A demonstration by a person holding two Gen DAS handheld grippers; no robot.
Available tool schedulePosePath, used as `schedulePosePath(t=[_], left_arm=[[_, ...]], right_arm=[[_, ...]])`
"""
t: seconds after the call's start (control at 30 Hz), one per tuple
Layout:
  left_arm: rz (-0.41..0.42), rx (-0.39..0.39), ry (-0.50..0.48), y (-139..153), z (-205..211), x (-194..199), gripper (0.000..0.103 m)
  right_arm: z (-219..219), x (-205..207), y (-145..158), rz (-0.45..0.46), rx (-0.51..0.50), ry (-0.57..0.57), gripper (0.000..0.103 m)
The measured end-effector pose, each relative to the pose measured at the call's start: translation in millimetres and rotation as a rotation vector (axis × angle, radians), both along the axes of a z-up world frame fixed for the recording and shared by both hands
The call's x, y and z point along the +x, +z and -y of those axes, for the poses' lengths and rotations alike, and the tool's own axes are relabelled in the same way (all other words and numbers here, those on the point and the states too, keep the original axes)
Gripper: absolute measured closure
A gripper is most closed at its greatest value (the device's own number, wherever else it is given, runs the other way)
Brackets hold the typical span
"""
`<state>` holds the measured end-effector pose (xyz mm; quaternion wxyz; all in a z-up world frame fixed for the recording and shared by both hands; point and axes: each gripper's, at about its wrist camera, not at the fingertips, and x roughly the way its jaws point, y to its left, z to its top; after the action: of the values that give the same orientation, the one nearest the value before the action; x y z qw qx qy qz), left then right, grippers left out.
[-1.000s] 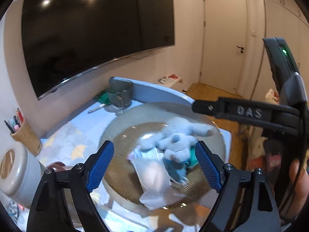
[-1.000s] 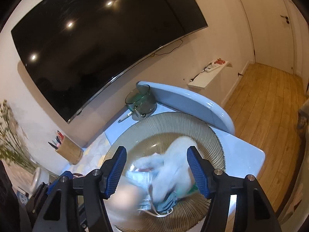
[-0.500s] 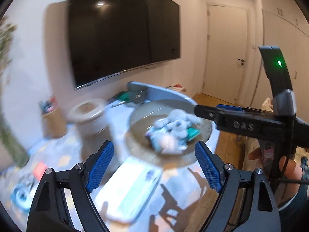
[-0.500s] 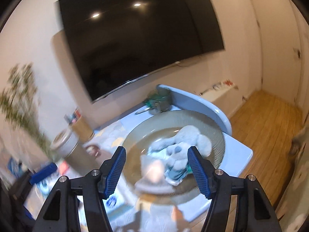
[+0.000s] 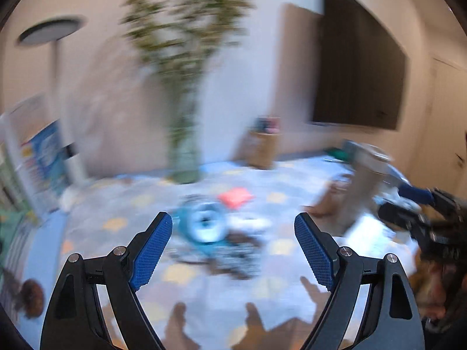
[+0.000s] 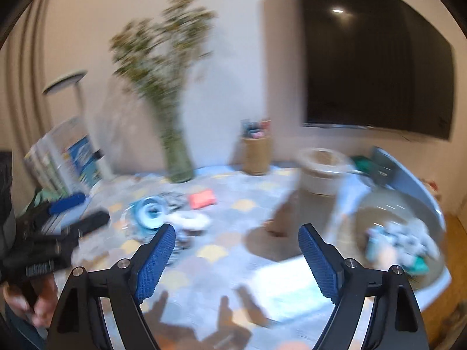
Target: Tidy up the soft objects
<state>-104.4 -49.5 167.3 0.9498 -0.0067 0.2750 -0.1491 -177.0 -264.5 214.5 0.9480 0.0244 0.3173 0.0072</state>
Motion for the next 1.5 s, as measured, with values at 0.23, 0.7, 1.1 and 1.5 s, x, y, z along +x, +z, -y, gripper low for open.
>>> schedulePosePath(t=[0.23, 0.7, 1.1, 1.5], left_arm=[[-0.117, 0.028, 0.154, -60.5, -58.8, 44.5, 0.018], [-0.249, 0.023, 0.191, -140.5, -85.4, 76.6, 0.018], [-0.315, -0.076, 0.196, -150.4, -102.0, 84.2, 0.018], [-0.329, 0.058, 0.202, -155.1, -81.8, 85.2, 0.018]], right_arm=[[-64.7, 75.5, -59.7, -0.108, 0.058, 0.105, 0.018], [-64.1, 148.6, -176.2, -0.393, 0.045, 0.067, 0.018], [-79.9, 187.7, -193.8, -0.414, -0.055, 0.066, 0.0], [-82.6, 188.9, -196.9, -0.411, -0.07, 0.049, 0.0]])
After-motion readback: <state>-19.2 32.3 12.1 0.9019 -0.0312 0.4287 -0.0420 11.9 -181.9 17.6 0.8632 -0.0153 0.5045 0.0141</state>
